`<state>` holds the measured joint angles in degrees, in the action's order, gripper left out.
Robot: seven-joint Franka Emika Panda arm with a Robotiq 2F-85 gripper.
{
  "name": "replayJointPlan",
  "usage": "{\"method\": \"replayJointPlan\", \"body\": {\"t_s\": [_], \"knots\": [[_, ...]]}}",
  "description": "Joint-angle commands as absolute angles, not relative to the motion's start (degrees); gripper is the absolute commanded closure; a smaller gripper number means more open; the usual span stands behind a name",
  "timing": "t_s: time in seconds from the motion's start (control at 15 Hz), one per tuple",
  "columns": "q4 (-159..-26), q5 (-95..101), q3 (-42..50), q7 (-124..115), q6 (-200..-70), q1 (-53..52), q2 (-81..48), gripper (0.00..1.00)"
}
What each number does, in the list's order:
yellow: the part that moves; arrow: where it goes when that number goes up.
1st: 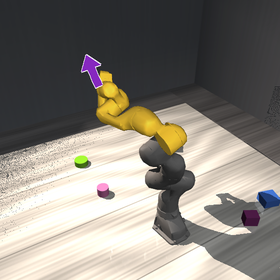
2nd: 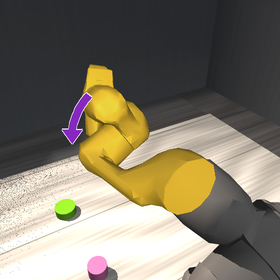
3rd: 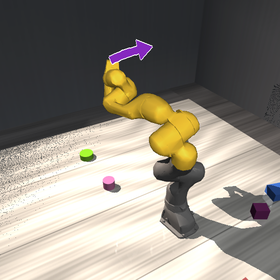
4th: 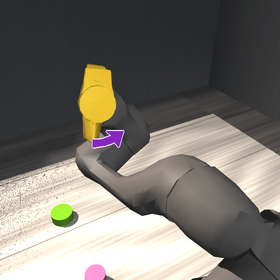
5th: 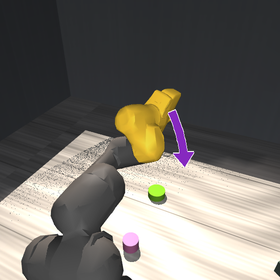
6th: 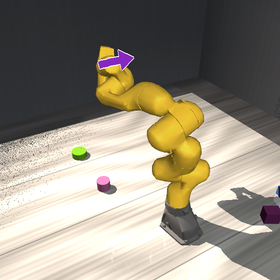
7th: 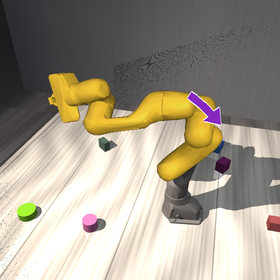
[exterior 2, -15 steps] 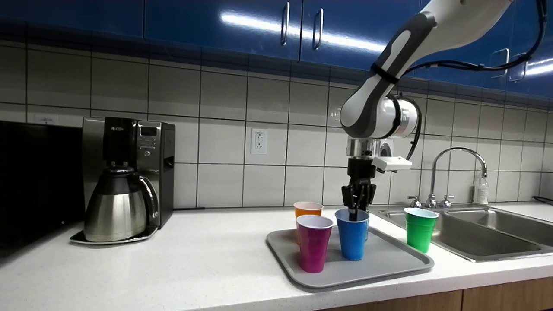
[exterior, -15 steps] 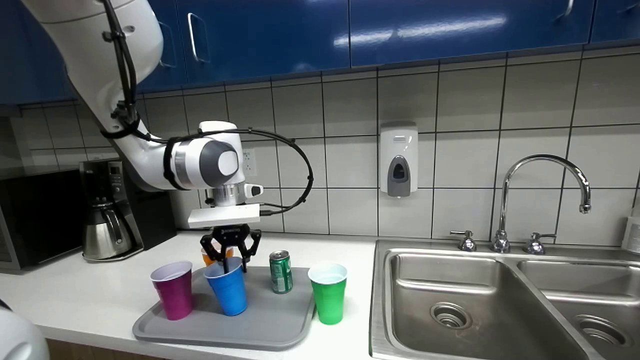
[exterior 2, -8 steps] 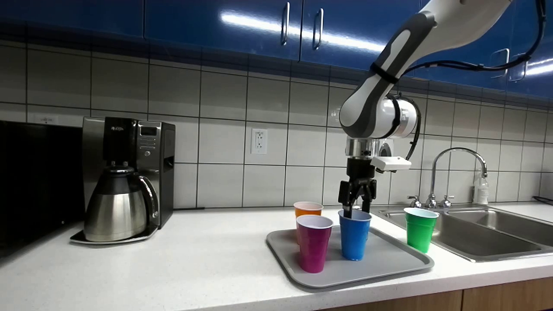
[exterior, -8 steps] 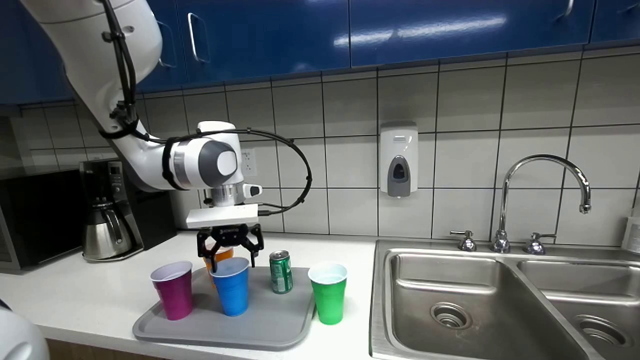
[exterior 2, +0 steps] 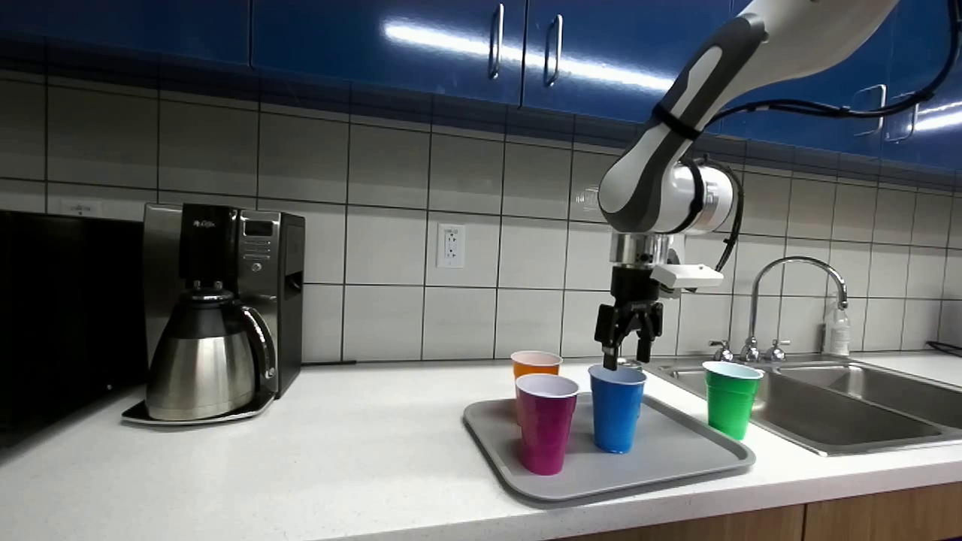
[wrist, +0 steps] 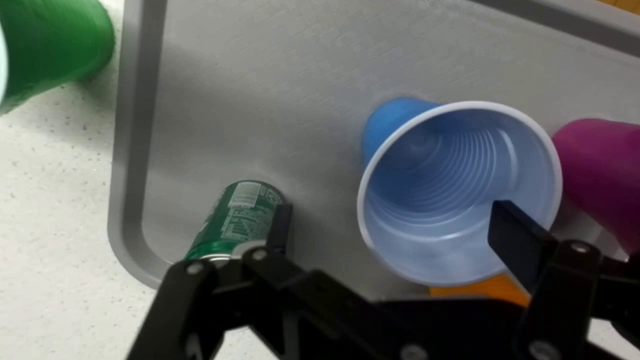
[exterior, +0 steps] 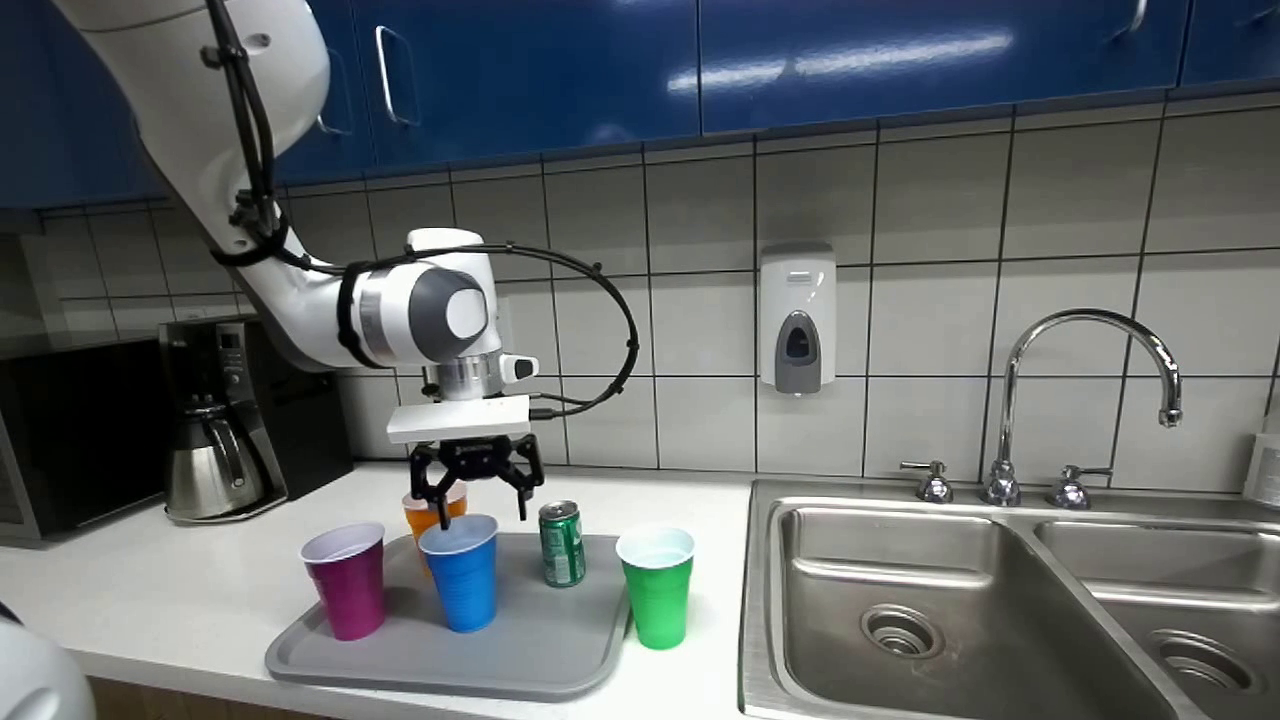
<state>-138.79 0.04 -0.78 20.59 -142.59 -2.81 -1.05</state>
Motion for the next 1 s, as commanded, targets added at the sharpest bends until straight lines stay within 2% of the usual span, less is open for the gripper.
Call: {"method": "replayJointPlan", "body": {"t_s": [0.0,0.93], "knots": [[-138.73,2.1,-0.37,18.71,-141.68,-1.71,1.6,0.0],[-138.55,8.05,4.12,15.23,-134.24,2.35,8.55,0.0]]}}
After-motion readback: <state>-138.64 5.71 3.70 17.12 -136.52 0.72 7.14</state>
